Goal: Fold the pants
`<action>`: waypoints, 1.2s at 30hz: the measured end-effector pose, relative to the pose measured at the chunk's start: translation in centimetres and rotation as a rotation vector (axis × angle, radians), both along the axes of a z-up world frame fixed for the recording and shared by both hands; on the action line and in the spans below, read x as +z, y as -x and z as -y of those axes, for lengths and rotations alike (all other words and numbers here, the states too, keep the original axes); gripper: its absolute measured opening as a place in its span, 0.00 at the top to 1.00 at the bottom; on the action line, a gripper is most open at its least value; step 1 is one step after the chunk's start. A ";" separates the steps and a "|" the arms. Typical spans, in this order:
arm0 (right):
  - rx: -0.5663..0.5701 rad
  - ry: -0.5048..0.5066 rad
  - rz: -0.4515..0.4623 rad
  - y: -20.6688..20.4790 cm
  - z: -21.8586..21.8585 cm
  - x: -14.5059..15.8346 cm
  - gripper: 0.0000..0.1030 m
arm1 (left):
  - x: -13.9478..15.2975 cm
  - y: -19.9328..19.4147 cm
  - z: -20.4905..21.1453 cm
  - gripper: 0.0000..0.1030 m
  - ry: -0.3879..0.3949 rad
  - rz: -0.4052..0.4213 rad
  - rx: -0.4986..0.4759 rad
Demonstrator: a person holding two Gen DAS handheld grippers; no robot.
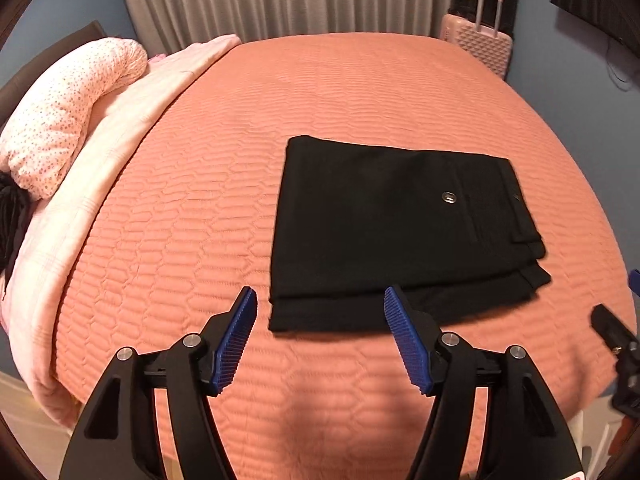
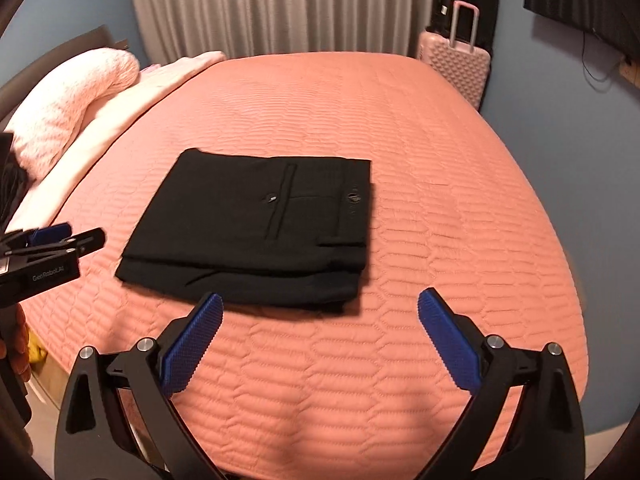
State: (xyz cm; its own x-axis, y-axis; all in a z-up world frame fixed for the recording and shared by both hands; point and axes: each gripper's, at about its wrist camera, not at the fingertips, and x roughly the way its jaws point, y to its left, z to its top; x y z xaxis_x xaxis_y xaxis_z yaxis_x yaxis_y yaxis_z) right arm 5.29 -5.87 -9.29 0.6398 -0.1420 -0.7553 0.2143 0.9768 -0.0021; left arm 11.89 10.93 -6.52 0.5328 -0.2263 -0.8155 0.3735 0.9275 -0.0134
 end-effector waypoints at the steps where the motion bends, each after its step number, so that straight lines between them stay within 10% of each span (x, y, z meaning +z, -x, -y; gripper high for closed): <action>1: -0.002 0.004 0.004 0.4 -0.3 0.2 0.06 | 0.1 0.3 0.0 0.31 -0.005 0.002 0.001; 36: -0.137 0.138 0.152 4.5 -2.7 5.5 0.04 | 1.4 5.4 -1.0 0.20 -0.042 -0.019 0.069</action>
